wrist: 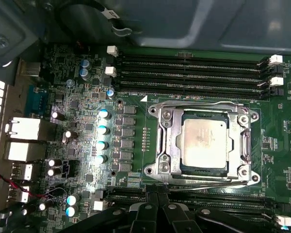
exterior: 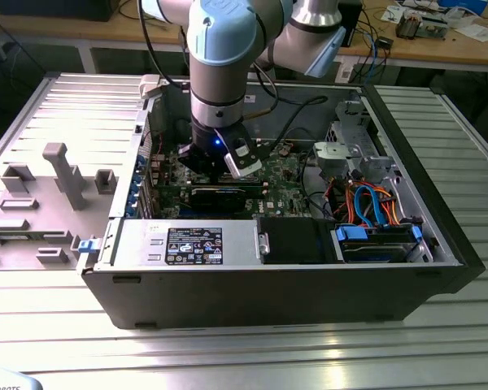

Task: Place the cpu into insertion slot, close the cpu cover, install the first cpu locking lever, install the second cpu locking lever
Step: 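Install the second cpu locking lever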

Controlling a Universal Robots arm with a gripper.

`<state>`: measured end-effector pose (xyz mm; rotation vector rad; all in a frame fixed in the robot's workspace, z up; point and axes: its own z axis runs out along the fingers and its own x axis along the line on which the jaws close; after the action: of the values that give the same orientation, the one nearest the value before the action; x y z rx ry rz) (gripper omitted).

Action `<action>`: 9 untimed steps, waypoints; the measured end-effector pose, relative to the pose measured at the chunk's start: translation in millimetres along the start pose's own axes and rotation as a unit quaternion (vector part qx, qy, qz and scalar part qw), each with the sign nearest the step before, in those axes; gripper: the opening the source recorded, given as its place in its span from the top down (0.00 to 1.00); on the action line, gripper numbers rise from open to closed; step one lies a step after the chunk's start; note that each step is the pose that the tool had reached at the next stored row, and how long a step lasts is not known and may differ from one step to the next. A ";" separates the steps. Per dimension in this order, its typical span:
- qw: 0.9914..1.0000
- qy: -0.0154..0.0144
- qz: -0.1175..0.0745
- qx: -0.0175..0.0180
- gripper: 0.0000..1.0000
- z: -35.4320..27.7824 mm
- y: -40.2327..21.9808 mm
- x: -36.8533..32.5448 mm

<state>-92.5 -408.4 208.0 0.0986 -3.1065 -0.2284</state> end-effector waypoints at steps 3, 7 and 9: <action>1.000 0.000 0.000 0.000 0.89 -0.2 -1.7 0.1; 1.000 0.000 0.000 0.000 0.89 -0.2 -2.7 0.3; 1.000 0.000 0.000 -0.001 0.89 0.0 -2.8 0.4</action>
<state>-92.7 -411.2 207.6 0.0984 -3.1056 -0.2303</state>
